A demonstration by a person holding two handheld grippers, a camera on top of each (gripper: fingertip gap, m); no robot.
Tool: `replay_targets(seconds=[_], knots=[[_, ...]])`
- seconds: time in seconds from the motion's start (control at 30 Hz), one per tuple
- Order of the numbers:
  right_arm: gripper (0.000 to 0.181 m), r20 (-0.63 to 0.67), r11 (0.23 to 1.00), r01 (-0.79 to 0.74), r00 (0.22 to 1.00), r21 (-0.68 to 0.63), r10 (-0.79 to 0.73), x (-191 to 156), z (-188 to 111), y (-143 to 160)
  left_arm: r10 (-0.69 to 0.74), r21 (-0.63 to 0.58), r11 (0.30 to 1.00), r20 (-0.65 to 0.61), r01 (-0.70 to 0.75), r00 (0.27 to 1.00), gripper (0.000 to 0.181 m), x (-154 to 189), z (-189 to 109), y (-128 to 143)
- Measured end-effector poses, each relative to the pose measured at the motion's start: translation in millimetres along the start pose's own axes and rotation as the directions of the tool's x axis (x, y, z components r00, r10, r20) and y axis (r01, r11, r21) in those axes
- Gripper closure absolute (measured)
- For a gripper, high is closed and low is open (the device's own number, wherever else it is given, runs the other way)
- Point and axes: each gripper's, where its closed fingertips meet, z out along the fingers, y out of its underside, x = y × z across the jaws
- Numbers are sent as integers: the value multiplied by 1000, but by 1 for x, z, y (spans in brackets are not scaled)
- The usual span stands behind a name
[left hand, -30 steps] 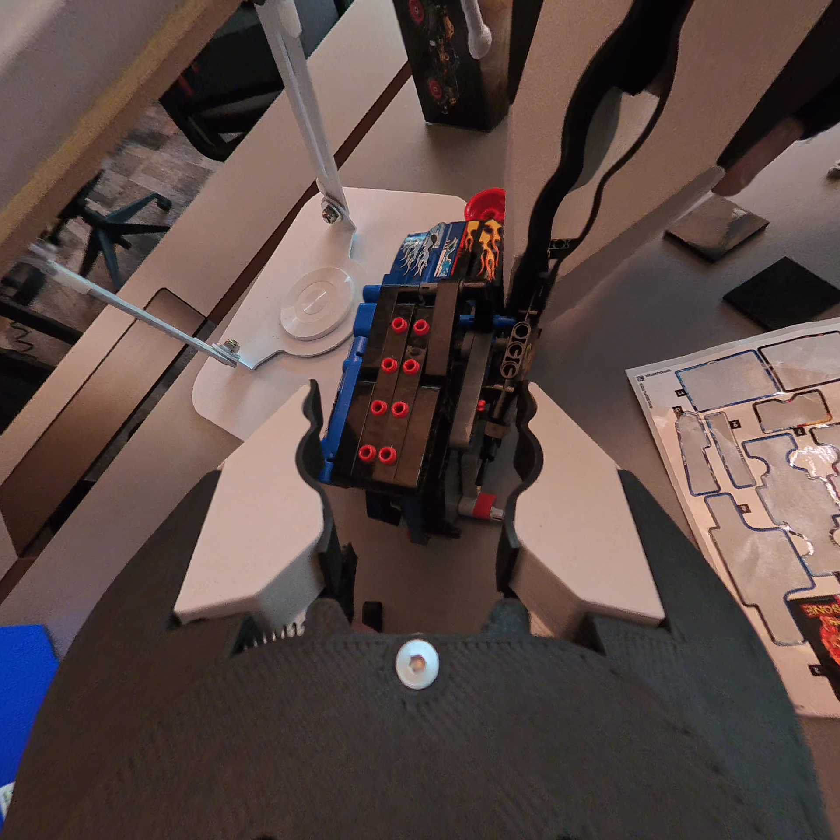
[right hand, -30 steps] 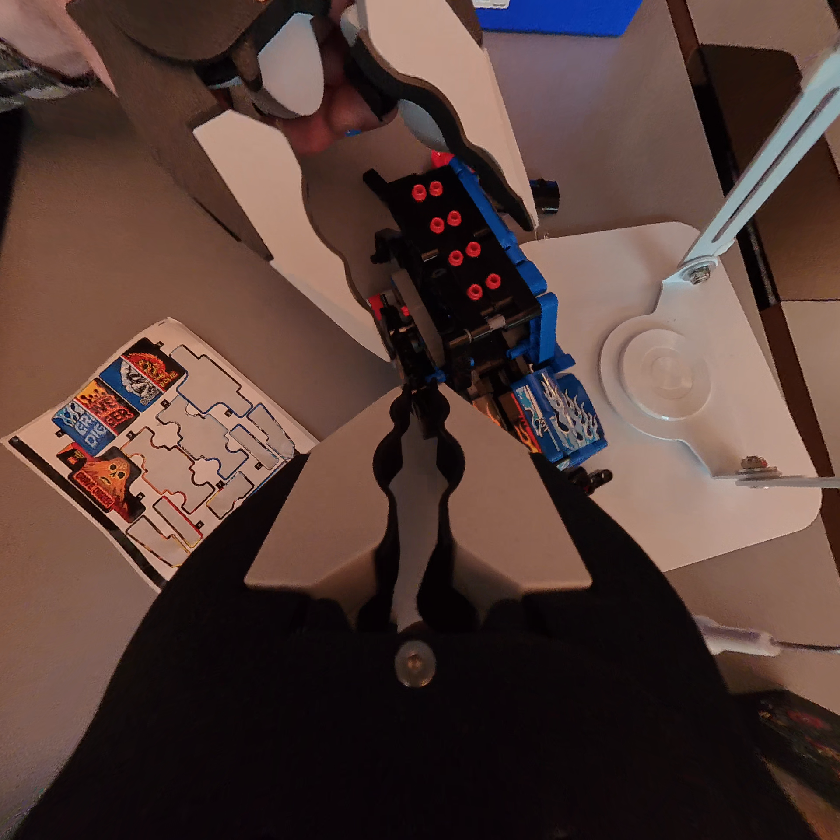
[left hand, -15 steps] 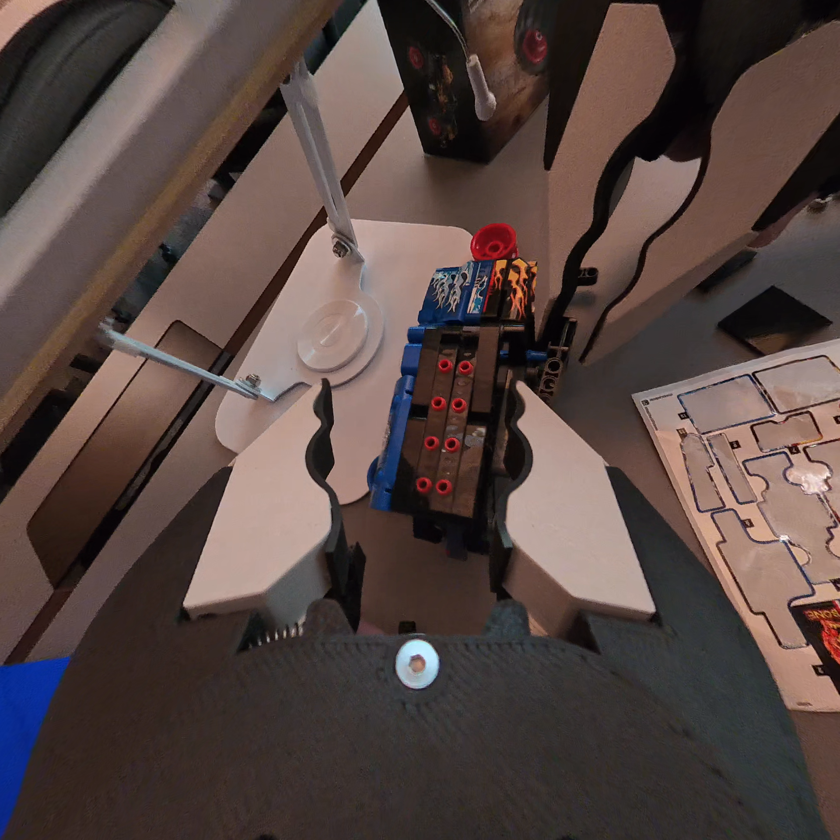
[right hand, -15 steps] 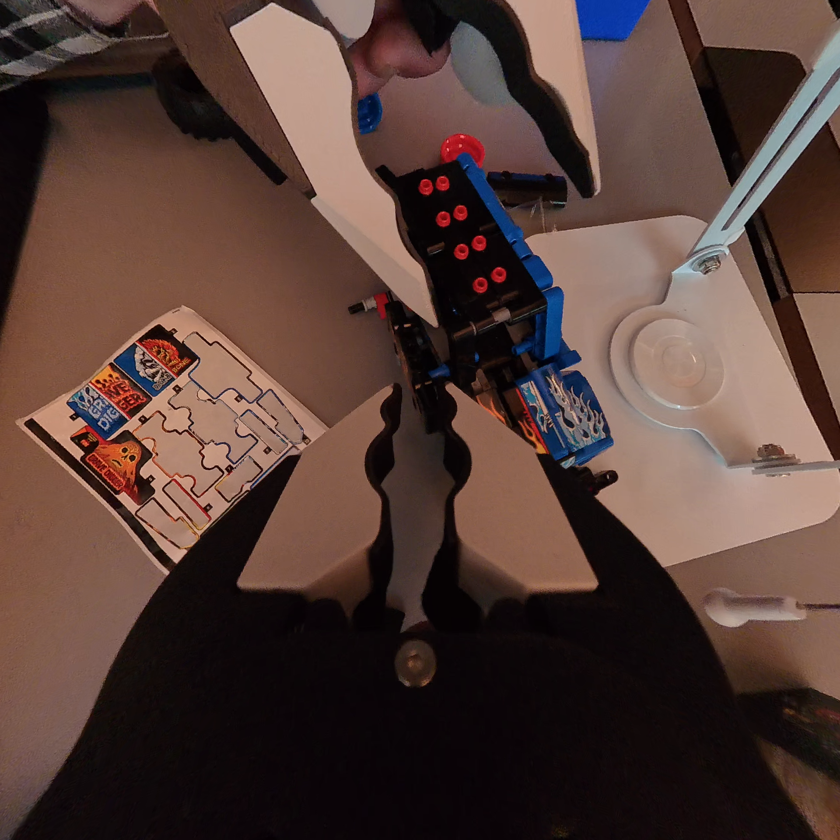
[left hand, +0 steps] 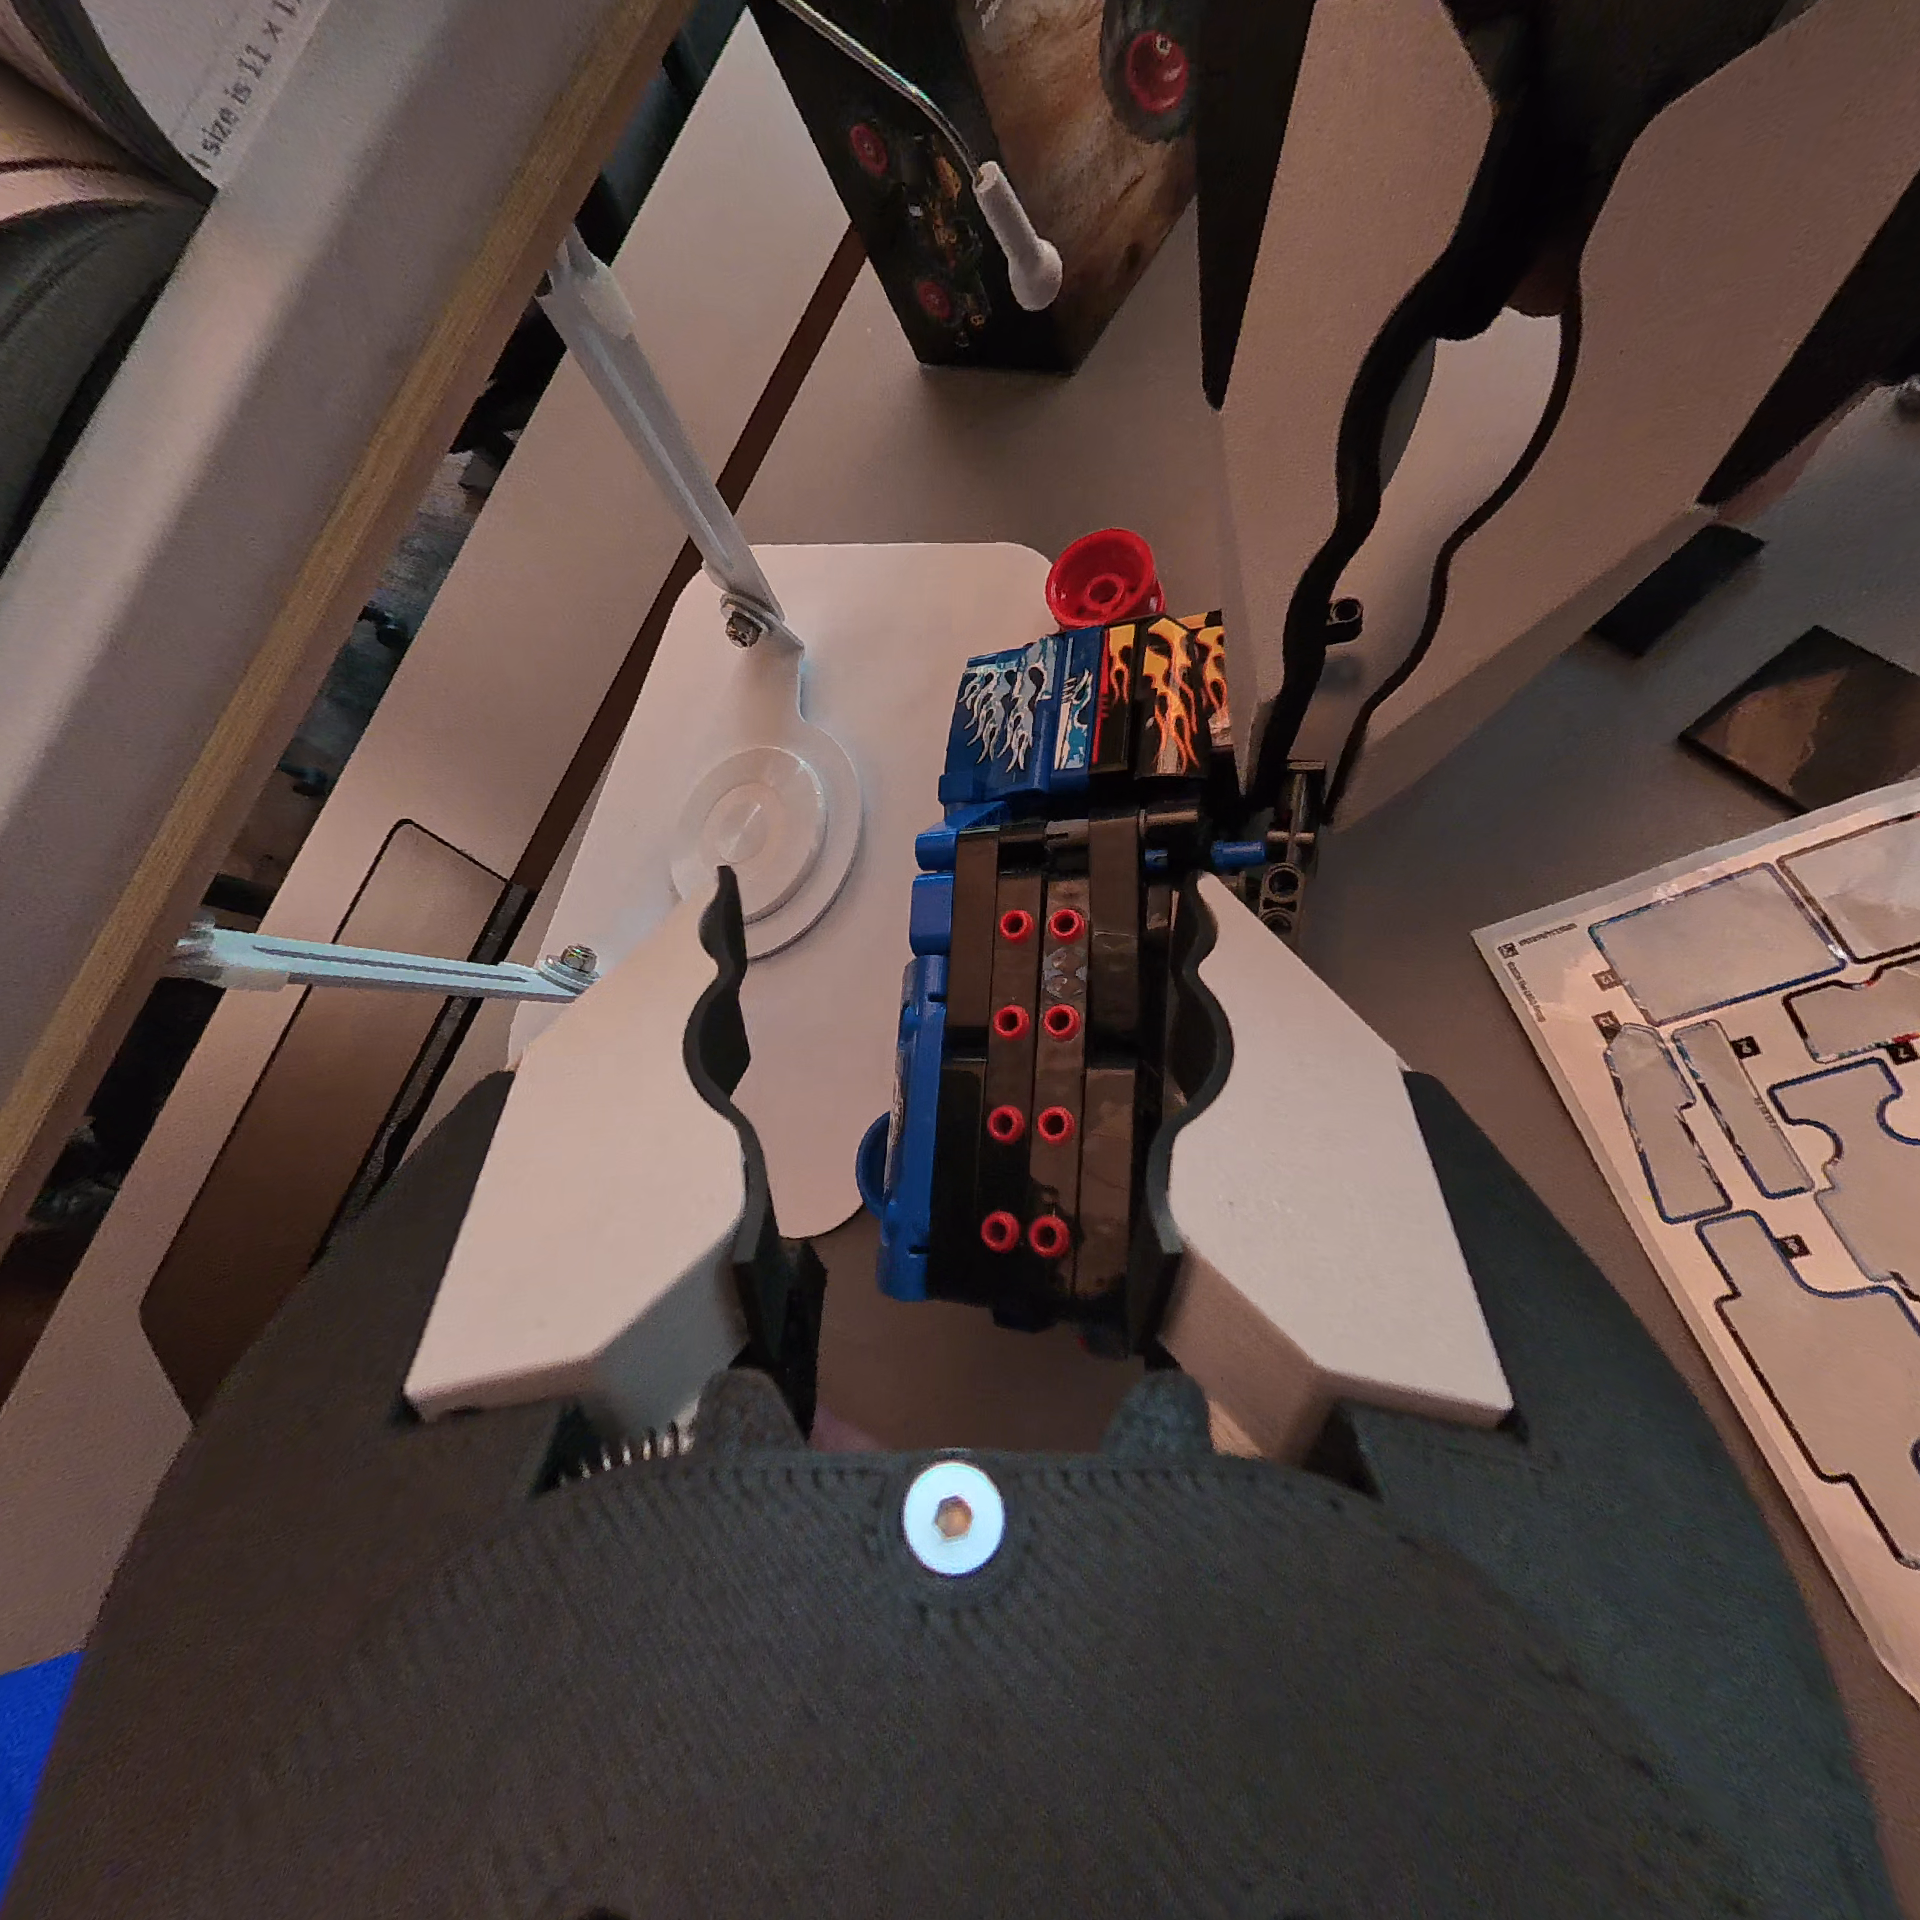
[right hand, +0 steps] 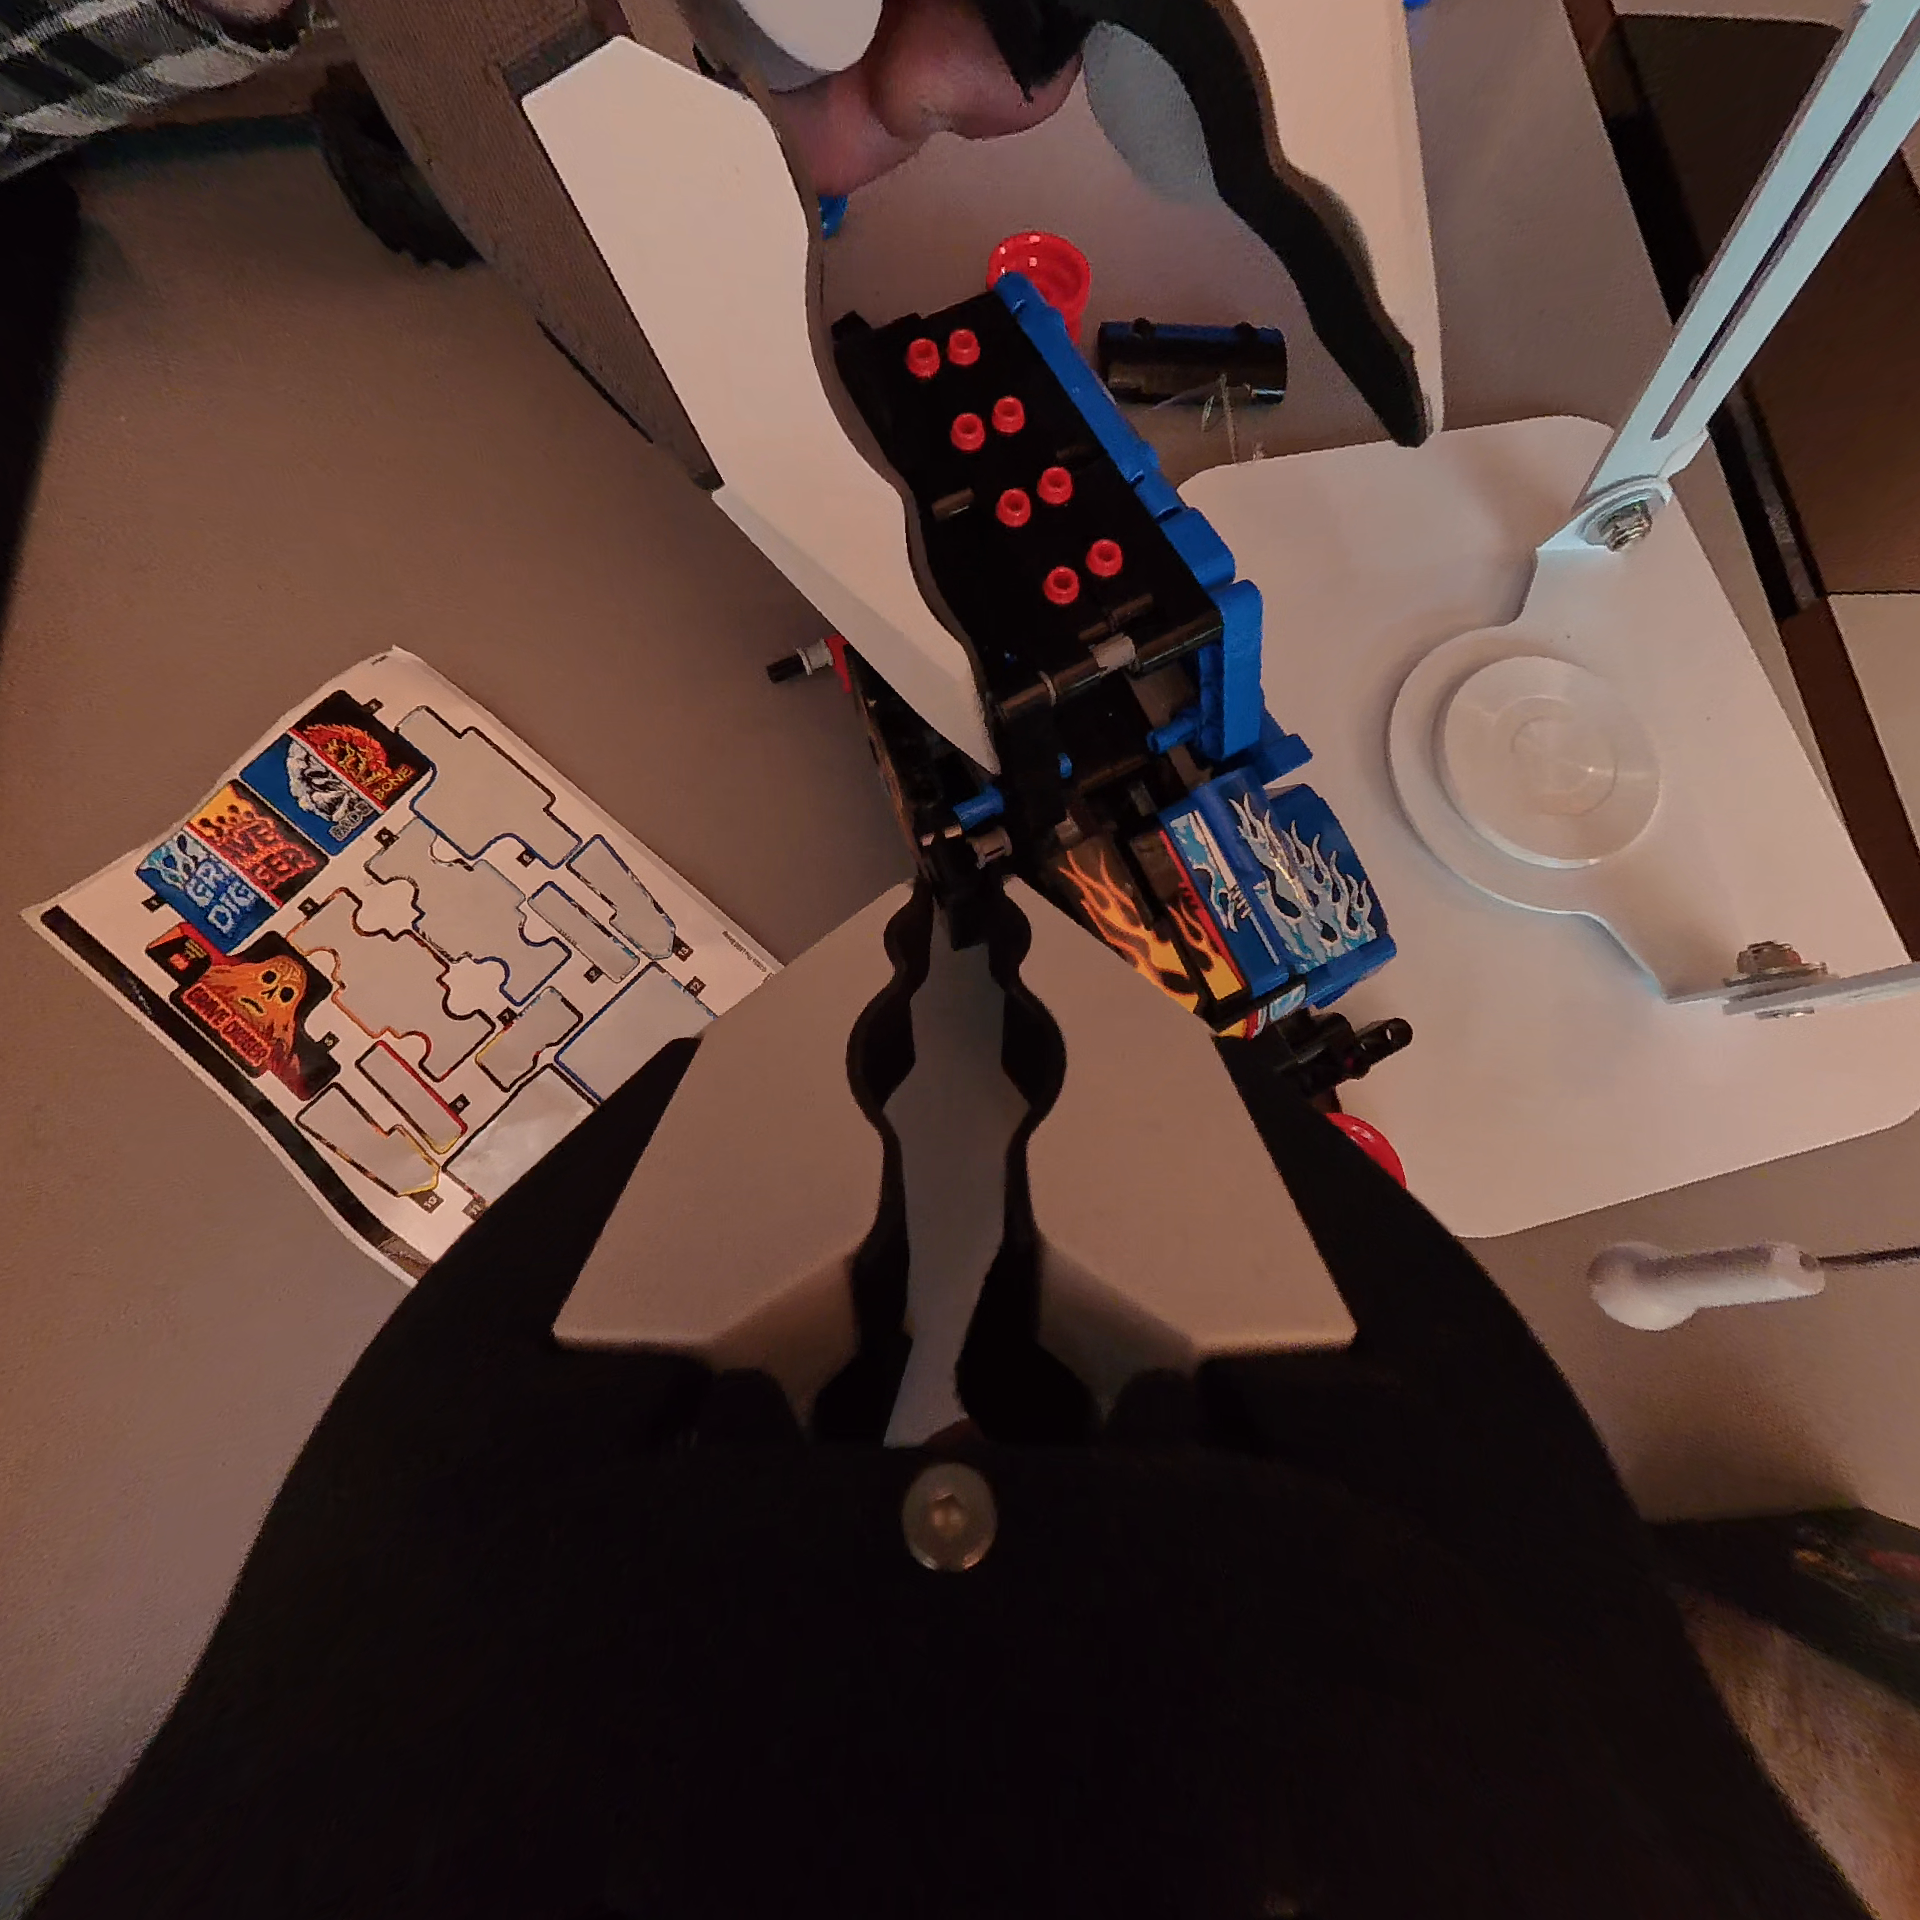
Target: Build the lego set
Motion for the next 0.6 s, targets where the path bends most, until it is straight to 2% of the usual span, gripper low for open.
replay_targets(seconds=[0.17, 0.23, 0.37, 0.5, 0.6], knots=[[174, 5, 1000, 0, 1000, 20, 0, -1, 1, -4, -15, 25, 1000, 4, 15, 1000, 101, 2, 3, 0], [174, 0, 1000, 9, 1000, 10, -9, -2, 2, -4, 1, 21, 1000, -6, -1, 1000, 108, 6, 6, 0], [174, -6, 1000, 18, 1000, 0, -18, -2, 1, -3, 12, 27, 1000, 16, -12, 1000, 106, 1, 1, -1], [174, -1, 1000, 20, 1000, 0, -20, -2, 2, -3, 95, 68, 993, 37, -97, 995, 111, -1, -15, -10], [174, 0, 1000, 21, 1000, 2, -21, -2, 1, -3, 183, 89, 979, -10, -182, 983, 113, 12, -22, -20]])
